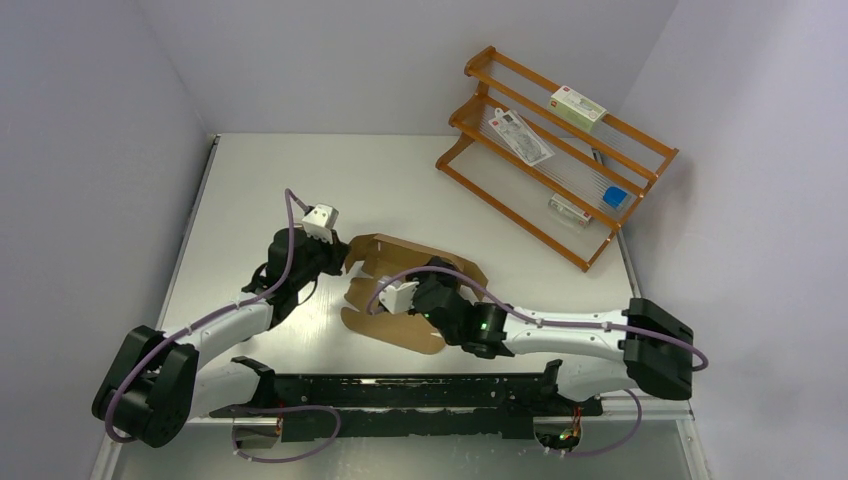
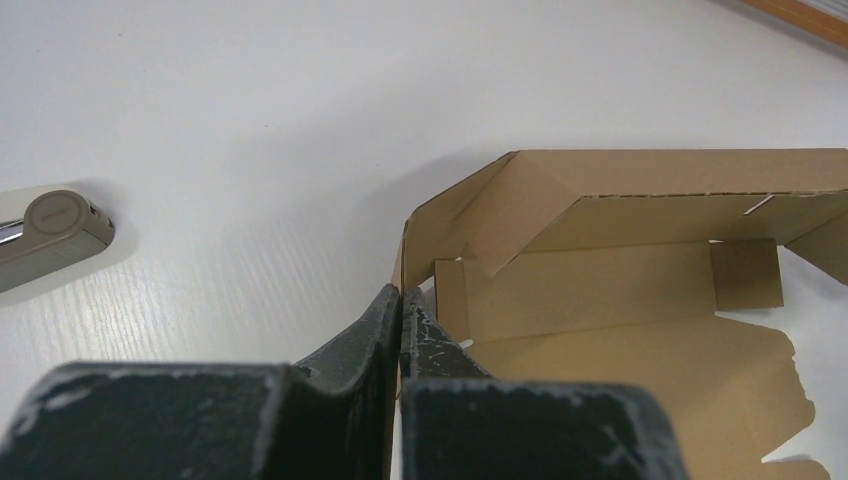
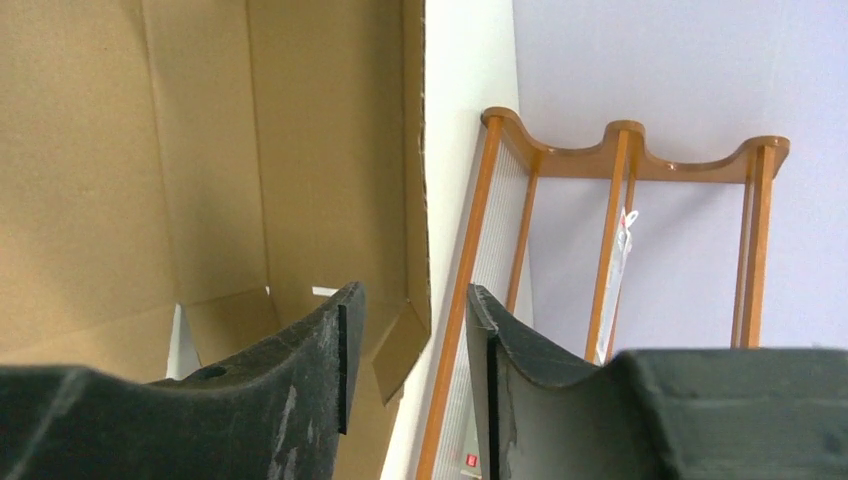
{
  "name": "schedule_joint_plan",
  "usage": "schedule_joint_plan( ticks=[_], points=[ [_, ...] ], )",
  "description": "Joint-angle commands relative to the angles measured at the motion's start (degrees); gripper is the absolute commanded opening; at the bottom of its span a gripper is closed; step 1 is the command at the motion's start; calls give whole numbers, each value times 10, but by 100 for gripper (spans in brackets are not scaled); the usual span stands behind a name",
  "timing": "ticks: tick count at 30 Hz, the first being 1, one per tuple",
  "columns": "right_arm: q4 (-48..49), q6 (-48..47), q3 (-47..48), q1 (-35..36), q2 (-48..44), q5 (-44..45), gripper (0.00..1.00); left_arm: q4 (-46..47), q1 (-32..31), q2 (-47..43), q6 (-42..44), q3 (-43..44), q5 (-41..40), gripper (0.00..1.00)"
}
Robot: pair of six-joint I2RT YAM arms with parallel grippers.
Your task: Fold the paper box
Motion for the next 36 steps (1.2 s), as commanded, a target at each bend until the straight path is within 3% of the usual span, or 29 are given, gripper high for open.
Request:
schedule_joint_plan(
  ticks=[1,4,13,17,36],
  points=[
    [-37,30,-9,-1,-48,5,50,18,4,1,13,16,-3,5],
    [-22,28,-23,-5,-82,-12,56,25,5,2,14,10,3,5],
    [-65,36,8,-44,-88,-106,58,23,6,4,20,13,17,5],
    [-82,42,22,-77,-74,-161,56,22,6,5,21,14,21,5],
    [-12,-6,13,-126,-24,-162,43,28,6,12,22,13,38,5]
  ],
)
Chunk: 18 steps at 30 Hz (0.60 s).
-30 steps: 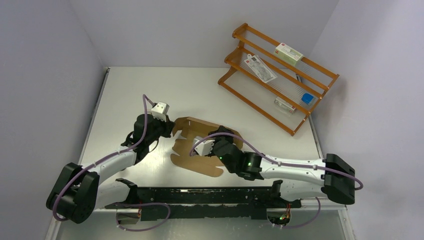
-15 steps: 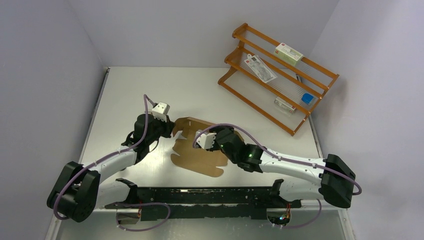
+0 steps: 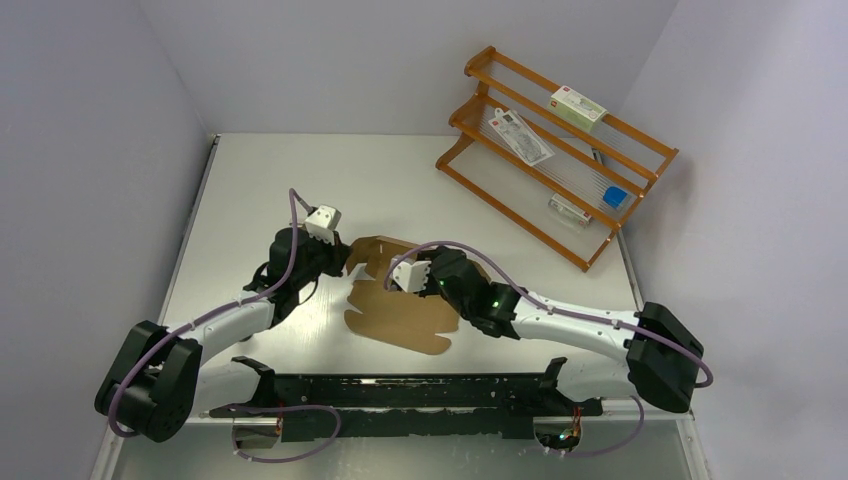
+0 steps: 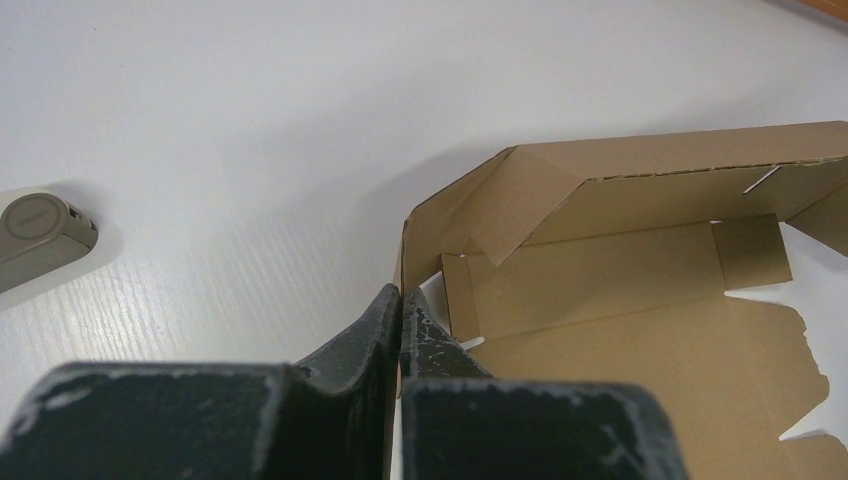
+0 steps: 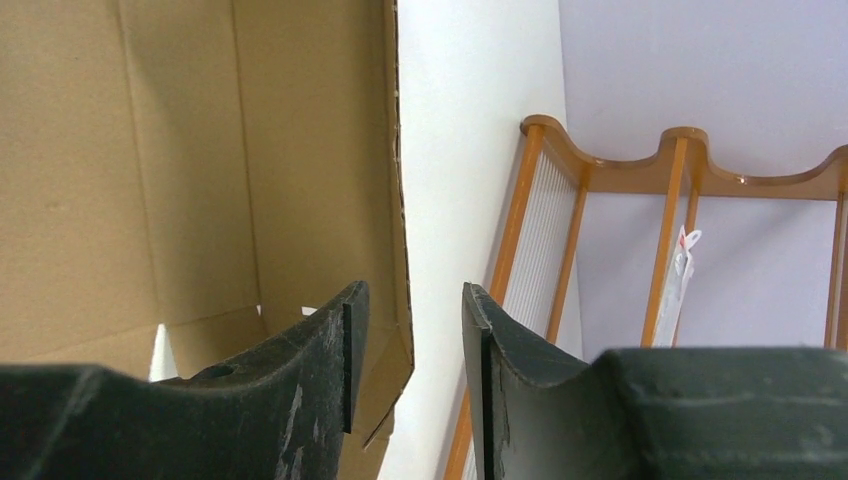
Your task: Fold the paper box
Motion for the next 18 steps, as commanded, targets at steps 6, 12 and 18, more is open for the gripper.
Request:
schedule_joint_plan(
  ticks=[6,12,18],
  points=[
    [6,1,14,-28,16,-38,43,25,3,-2,8,12,19,5],
    [3,1,17,-35,32,-46,39,24,3,-1,8,12,20,5],
    [-15,-5,23,-35,41,-46,17,27,3,0,8,12,28,5]
  ],
)
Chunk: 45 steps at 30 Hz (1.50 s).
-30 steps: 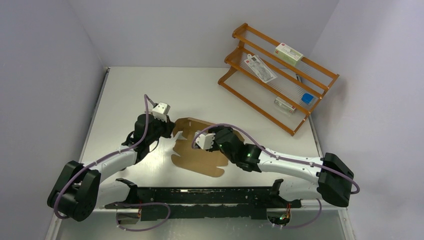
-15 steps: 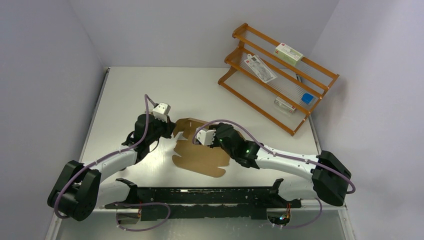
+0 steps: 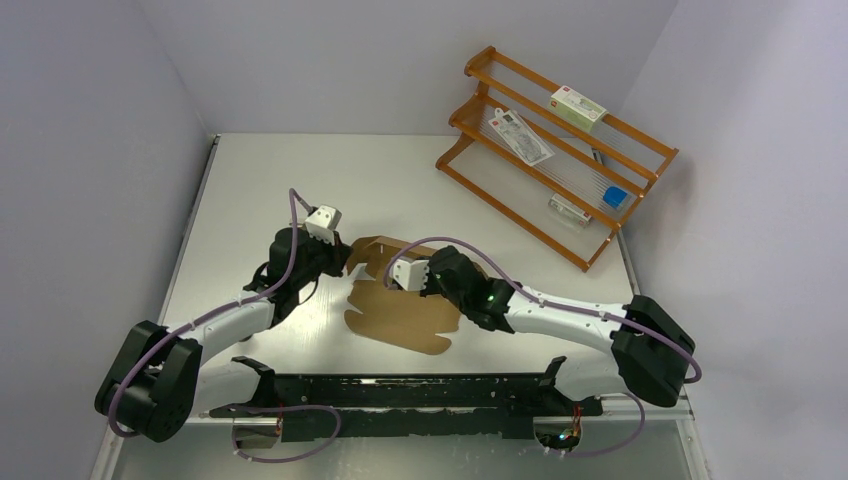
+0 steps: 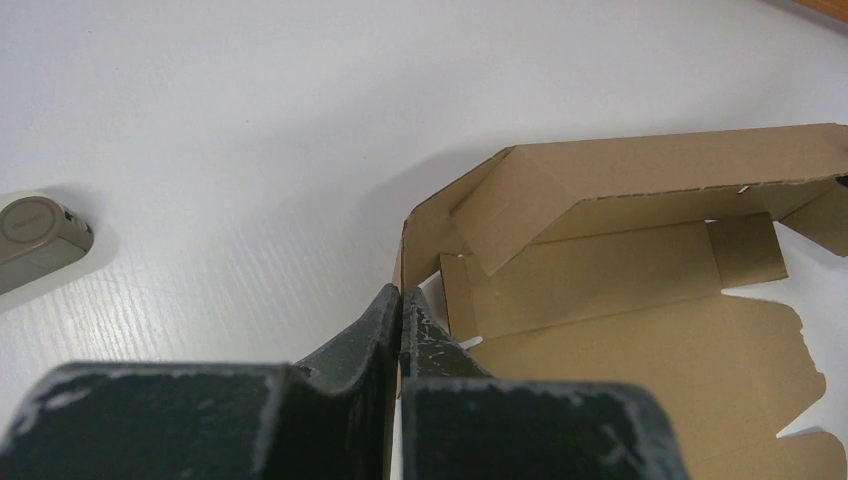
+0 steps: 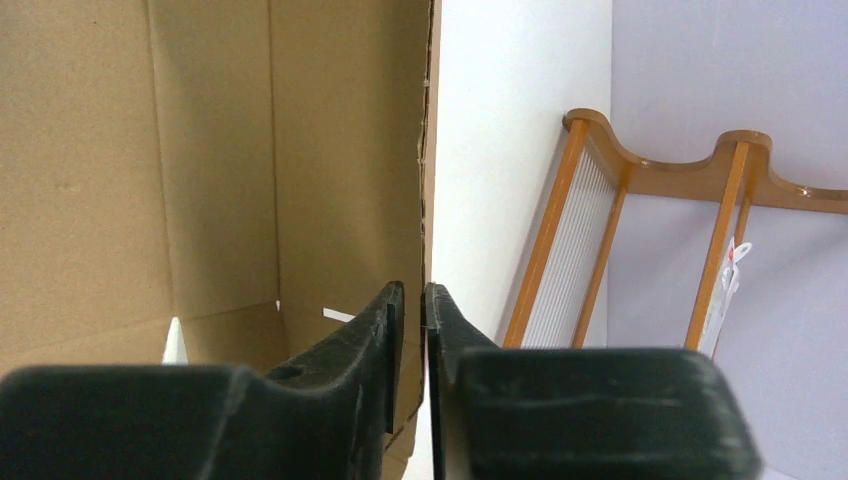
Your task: Fold the paper box
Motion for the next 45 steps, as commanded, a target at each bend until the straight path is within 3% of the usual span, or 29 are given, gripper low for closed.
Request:
schedule_joint_plan(
  ticks=[1,12,23,33,45],
  points=[
    [-10,-3,20,-4,5,-5,13,26,3,0,8,12,27,5],
    [44,-51,-25,18,-11,54,0,30,2,-24,-25,-1,73,5],
    [126,-85,-72,43,-14,99,0,86,-18,-40,-96,-54,126,7],
    [218,-139,-127,97,-1,163,0,107,-51,-36,-128,-77,106,10],
    [297,-199,-171,161,36,244,0,67,-60,-47,-115,-80,54,17]
  ],
)
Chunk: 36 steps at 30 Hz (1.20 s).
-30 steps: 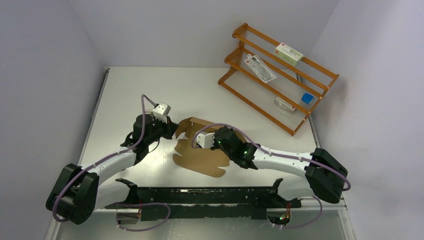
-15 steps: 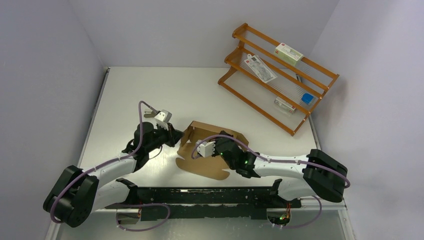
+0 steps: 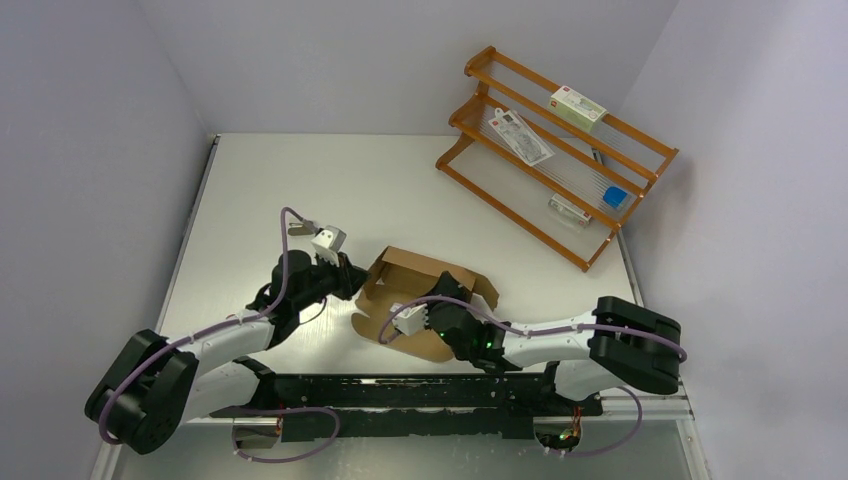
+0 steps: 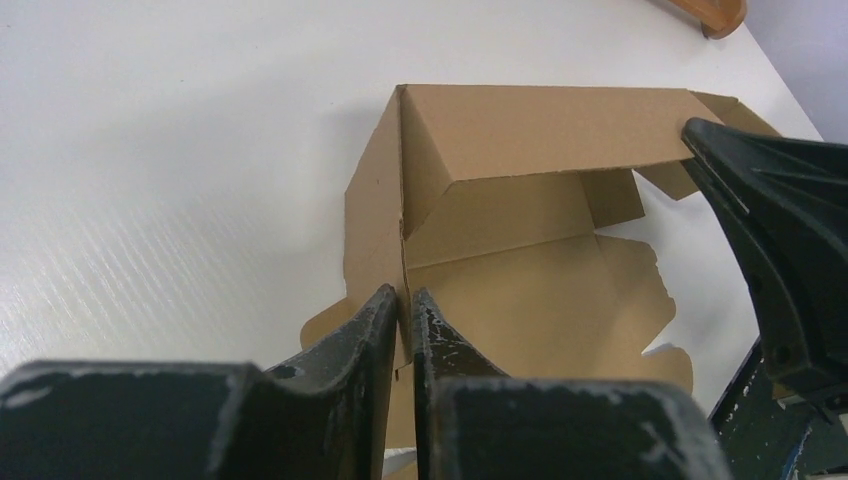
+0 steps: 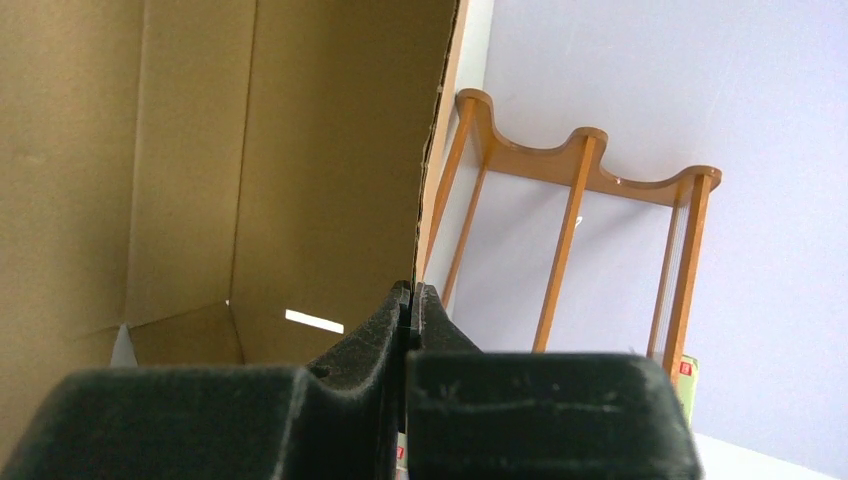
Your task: Fold the paper box
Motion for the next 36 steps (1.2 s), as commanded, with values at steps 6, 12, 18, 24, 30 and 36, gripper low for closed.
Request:
schedule_joint_plan(
  ticks=[6,12,18,24,30,36],
  points=[
    [24,-5,-8,29,25,31,0,-58,-5,-33,11,22,-52,25],
    [5,-8,-2,32,16,33,0,-125,0,-77,46,64,-90,41],
    [-25,5,7,33,-1,22,0,-141,38,-106,72,88,-90,47],
    [-28,5,8,33,2,22,0,-108,116,-59,64,81,-52,45],
    [-22,4,8,33,7,19,0,-113,127,16,74,97,-8,42],
    [-20,-2,10,33,7,18,0,-93,125,69,74,101,63,39]
  ],
)
